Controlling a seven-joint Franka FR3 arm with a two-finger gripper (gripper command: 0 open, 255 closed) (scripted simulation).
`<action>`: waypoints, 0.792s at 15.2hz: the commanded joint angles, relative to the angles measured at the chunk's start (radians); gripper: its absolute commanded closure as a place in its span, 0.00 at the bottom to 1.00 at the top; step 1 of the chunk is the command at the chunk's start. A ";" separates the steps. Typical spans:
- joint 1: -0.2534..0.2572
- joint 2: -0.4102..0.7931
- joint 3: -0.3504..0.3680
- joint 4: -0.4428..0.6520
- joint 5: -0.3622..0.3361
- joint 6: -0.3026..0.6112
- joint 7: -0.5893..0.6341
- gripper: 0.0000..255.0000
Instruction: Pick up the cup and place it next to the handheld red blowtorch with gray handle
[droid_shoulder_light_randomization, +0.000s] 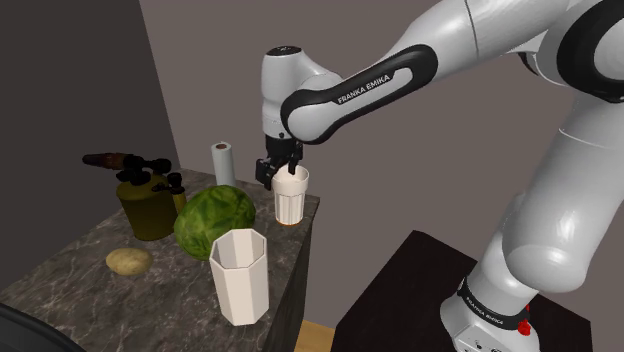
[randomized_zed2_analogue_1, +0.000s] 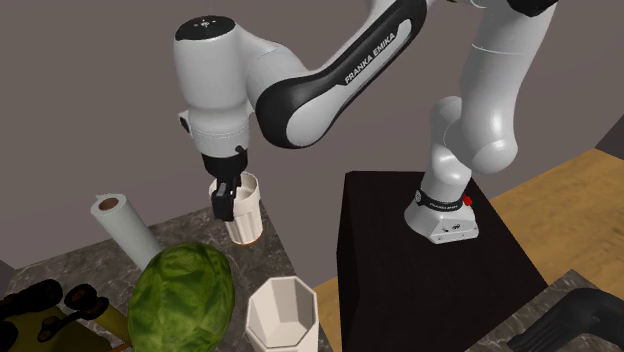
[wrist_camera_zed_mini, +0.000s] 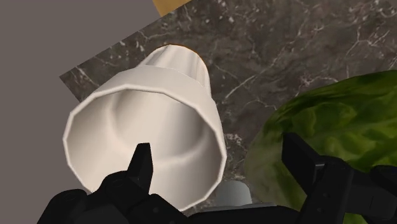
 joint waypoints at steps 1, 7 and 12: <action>-0.001 0.022 -0.001 -0.002 -0.010 0.023 0.006 0.00; -0.003 0.058 -0.006 -0.022 -0.030 0.077 0.019 0.00; -0.003 0.058 -0.006 -0.022 -0.030 0.077 0.019 0.00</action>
